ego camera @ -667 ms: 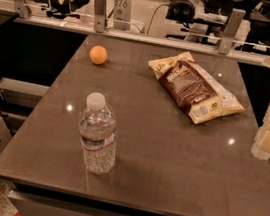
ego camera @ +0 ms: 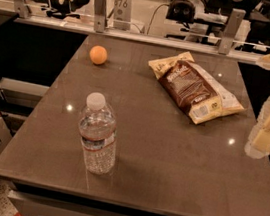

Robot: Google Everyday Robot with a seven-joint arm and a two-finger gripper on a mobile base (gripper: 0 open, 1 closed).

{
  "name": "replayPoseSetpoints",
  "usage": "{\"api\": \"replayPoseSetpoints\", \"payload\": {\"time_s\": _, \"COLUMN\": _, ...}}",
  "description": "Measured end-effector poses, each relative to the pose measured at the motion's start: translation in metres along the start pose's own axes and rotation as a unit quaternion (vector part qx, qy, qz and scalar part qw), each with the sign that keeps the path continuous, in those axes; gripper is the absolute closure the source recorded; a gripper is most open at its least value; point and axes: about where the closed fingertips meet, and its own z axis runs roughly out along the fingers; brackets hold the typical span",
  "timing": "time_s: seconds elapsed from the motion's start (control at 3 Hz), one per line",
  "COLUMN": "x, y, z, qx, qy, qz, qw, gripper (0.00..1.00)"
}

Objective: Move water bottle near orange

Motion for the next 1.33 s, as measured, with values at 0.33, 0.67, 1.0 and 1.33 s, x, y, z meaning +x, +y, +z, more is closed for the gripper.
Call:
{"api": "replayPoseSetpoints", "payload": {"time_s": 0.33, "x": -0.022, "y": 0.007, "z": 0.006, "qx": -0.015, "qy": -0.047, "qz": -0.003, "qw": 0.9988, "gripper": 0.0}}
{"api": "replayPoseSetpoints", "payload": {"time_s": 0.67, "x": -0.05, "y": 0.022, "z": 0.012, "qx": -0.029, "qy": -0.094, "qz": -0.017, "qw": 0.995, "gripper": 0.0}}
{"api": "replayPoseSetpoints", "payload": {"time_s": 1.0, "x": -0.081, "y": 0.041, "z": 0.02, "qx": -0.034, "qy": -0.159, "qz": -0.033, "qw": 0.9861, "gripper": 0.0}}
{"api": "replayPoseSetpoints", "payload": {"time_s": 1.33, "x": -0.115, "y": 0.055, "z": 0.033, "qx": -0.041, "qy": -0.229, "qz": -0.042, "qw": 0.9717, "gripper": 0.0}}
